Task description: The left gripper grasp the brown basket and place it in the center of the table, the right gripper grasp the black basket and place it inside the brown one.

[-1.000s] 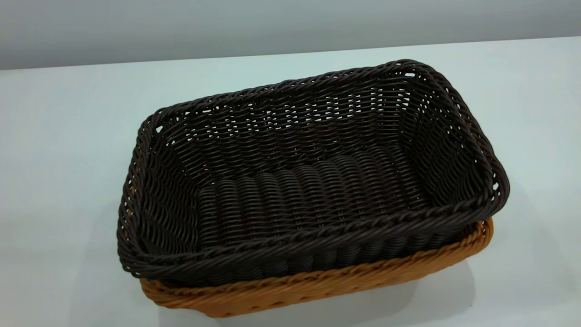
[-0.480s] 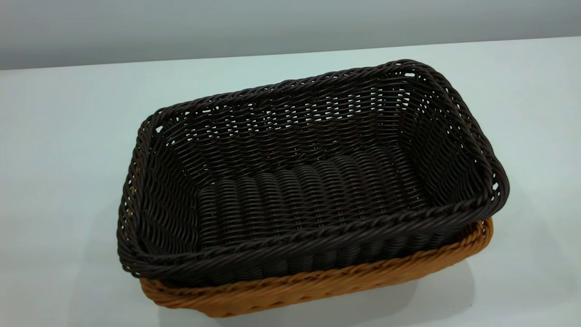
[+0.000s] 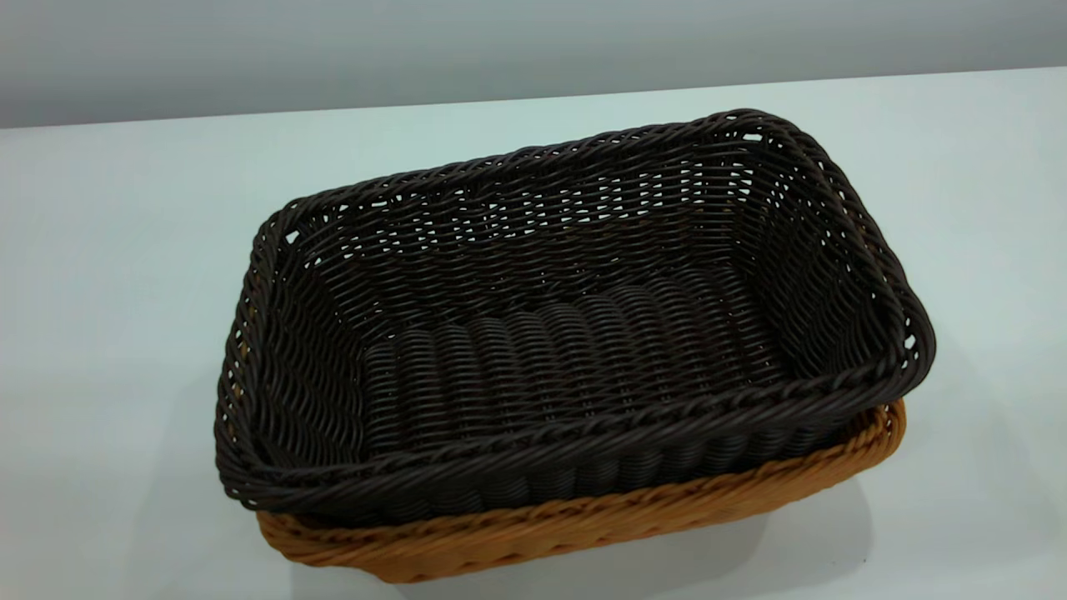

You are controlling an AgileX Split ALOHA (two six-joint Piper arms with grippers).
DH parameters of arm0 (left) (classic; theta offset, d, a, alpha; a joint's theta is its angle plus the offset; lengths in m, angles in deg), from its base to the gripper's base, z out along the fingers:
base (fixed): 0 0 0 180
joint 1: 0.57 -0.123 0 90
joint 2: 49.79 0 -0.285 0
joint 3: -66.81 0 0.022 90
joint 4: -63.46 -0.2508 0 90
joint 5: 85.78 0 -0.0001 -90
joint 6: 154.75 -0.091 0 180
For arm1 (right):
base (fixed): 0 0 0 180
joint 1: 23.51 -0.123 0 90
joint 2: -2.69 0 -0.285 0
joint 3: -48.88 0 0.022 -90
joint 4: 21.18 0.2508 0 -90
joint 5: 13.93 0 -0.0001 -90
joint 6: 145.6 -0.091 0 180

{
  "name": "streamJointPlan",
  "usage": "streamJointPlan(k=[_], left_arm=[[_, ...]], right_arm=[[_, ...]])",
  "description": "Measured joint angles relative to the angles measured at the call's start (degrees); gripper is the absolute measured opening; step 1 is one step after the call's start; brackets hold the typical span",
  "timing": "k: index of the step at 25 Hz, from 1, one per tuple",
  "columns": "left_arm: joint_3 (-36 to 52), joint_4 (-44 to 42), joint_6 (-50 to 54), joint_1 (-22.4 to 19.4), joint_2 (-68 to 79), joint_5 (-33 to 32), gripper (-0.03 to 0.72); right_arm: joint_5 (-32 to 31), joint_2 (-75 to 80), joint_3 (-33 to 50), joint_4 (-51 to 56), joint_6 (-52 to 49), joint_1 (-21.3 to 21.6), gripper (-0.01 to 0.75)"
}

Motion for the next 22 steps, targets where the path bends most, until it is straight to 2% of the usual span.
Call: streamJointPlan(k=[11,22], left_arm=[[2.1,-0.1,0.6,-0.2,-3.5,-2.4,-0.001],[2.0,0.0,0.7,-0.1,-3.5,-2.0,-0.001]], right_arm=[[0.0,0.0,0.0,0.0,0.0,0.0,0.0],[0.0,0.0,0.0,0.0,0.0,0.0,0.0]])
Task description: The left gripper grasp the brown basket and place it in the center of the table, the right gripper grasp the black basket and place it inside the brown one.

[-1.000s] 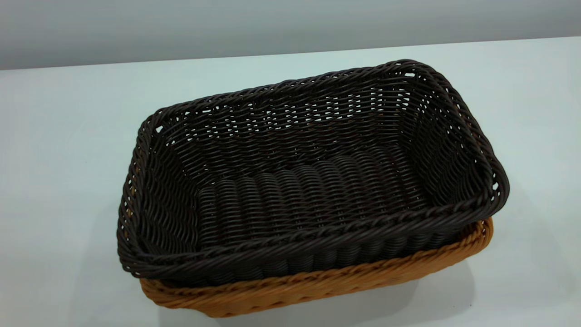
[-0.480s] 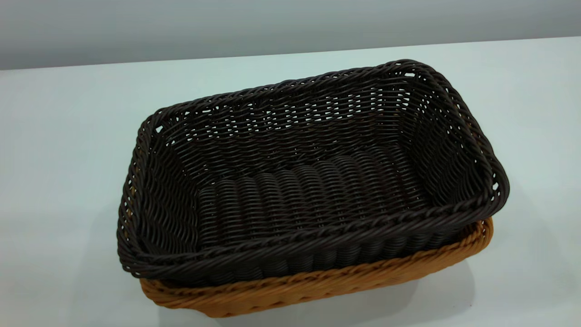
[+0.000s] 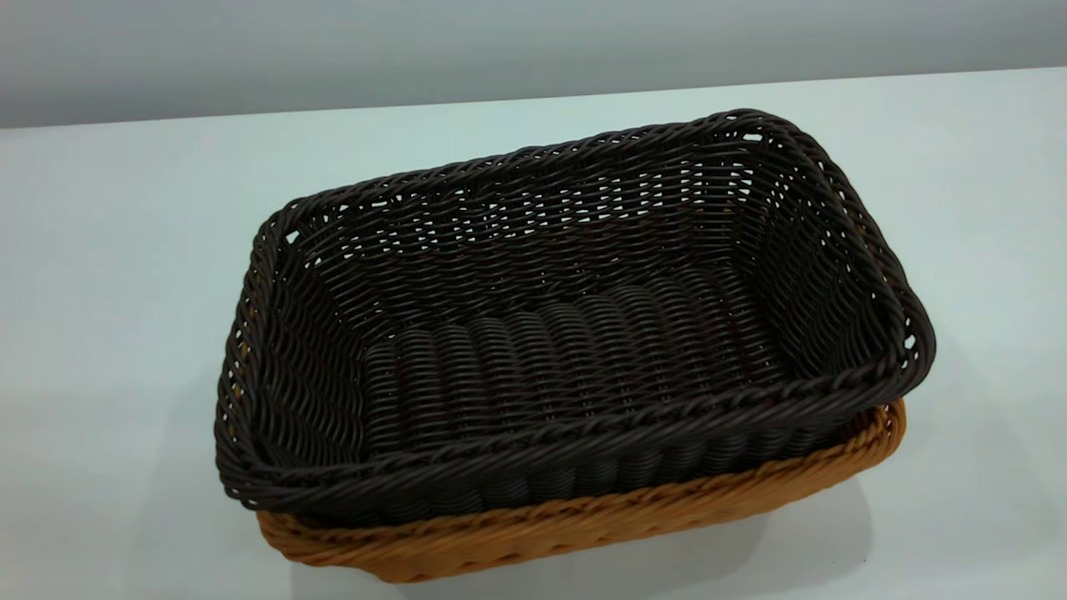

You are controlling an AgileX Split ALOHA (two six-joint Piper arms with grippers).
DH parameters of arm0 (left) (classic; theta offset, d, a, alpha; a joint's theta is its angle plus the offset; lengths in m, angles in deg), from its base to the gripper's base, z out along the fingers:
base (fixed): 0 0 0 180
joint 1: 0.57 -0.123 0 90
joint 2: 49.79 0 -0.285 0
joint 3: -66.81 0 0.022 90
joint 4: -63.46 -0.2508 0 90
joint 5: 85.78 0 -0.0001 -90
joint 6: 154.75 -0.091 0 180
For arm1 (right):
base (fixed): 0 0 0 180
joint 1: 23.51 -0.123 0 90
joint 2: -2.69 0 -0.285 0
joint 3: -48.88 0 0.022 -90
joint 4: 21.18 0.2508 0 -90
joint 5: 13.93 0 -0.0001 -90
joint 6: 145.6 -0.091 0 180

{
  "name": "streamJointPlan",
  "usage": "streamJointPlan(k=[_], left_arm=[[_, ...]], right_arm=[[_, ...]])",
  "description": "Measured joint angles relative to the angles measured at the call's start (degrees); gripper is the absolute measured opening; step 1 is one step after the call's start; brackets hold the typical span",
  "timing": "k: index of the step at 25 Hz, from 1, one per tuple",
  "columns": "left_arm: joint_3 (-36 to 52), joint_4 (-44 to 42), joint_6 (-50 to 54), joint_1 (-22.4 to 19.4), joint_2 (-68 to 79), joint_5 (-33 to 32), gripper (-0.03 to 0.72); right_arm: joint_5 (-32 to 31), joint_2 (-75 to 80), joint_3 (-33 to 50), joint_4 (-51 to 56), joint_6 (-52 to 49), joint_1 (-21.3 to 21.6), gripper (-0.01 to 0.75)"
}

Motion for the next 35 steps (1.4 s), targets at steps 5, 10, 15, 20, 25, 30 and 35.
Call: streamJointPlan(k=[5,10,15,20,25,30,35], left_arm=[[0.0,0.0,0.0,0.0,0.0,0.0,-0.001],[0.0,0.0,0.0,0.0,0.0,0.0,-0.001],[0.0,0.1,0.0,0.0,0.0,0.0,-0.001],[0.0,0.1,0.0,0.0,0.0,0.0,-0.001],[0.0,0.2,0.0,0.0,0.0,0.0,-0.001],[0.0,0.2,0.0,0.0,0.0,0.0,-0.001],[0.0,0.2,0.0,0.0,0.0,0.0,-0.001]], right_arm=[[0.0,0.0,0.0,0.0,0.0,0.0,0.0],[0.0,0.0,0.0,0.2,0.0,5.2,0.0],[0.0,0.0,0.0,0.3,0.0,13.5,0.0],[0.0,-2.7,0.0,0.4,0.0,17.5,0.0],[-0.1,-2.7,0.0,1.2,0.0,17.2,0.0],[-0.1,-2.7,0.0,1.2,0.0,17.2,0.0],[0.0,-2.7,0.0,1.2,0.0,17.2,0.0]])
